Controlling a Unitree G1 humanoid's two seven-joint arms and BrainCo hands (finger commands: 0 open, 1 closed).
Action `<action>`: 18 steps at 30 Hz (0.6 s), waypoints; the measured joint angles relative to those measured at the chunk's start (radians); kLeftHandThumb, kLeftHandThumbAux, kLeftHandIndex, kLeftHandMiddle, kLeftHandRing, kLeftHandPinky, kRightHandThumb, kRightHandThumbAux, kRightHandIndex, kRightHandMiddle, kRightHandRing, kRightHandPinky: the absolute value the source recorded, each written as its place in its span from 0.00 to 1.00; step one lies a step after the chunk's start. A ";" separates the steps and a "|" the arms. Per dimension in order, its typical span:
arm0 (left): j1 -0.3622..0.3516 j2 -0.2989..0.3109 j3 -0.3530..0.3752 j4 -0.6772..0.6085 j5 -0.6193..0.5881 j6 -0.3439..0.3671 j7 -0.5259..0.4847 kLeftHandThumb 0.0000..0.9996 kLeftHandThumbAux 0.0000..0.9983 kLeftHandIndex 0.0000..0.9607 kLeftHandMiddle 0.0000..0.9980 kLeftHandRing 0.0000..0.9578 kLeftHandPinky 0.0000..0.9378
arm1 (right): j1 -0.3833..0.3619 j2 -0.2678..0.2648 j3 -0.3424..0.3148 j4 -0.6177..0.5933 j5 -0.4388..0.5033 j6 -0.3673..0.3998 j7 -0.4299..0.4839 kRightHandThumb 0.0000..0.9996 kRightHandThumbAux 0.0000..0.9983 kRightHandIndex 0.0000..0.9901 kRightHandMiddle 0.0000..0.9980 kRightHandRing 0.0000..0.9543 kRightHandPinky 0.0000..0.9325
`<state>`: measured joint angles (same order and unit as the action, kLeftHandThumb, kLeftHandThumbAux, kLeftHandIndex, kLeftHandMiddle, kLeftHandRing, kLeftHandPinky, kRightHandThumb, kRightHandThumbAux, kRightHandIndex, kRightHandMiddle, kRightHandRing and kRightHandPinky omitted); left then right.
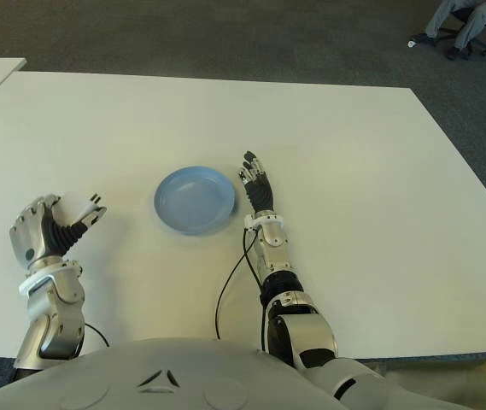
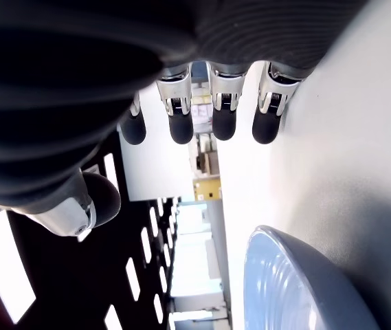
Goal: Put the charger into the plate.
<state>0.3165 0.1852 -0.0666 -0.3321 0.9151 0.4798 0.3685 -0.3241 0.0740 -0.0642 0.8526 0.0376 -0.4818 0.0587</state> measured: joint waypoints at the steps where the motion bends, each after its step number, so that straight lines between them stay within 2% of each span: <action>1: -0.016 0.000 -0.006 -0.021 0.006 0.005 -0.026 0.75 0.70 0.46 0.87 0.91 0.91 | -0.001 0.000 0.000 0.000 0.000 0.000 0.000 0.00 0.51 0.06 0.04 0.02 0.05; 4: -0.059 0.004 -0.021 -0.066 0.017 0.006 -0.083 0.75 0.70 0.46 0.87 0.91 0.91 | -0.002 0.001 0.000 0.000 0.000 0.000 0.000 0.00 0.51 0.05 0.04 0.02 0.05; 10: -0.164 0.028 -0.040 -0.077 0.026 -0.003 -0.177 0.75 0.70 0.46 0.87 0.90 0.90 | -0.002 0.001 0.001 0.000 0.000 0.002 -0.002 0.00 0.51 0.05 0.03 0.01 0.04; 18: -0.241 0.036 -0.085 -0.074 0.050 -0.021 -0.217 0.75 0.70 0.46 0.87 0.90 0.90 | -0.002 0.001 0.003 -0.004 -0.001 0.006 -0.008 0.00 0.51 0.05 0.04 0.02 0.04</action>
<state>0.0759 0.2211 -0.1515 -0.4065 0.9648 0.4585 0.1510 -0.3265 0.0749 -0.0610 0.8482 0.0361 -0.4761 0.0503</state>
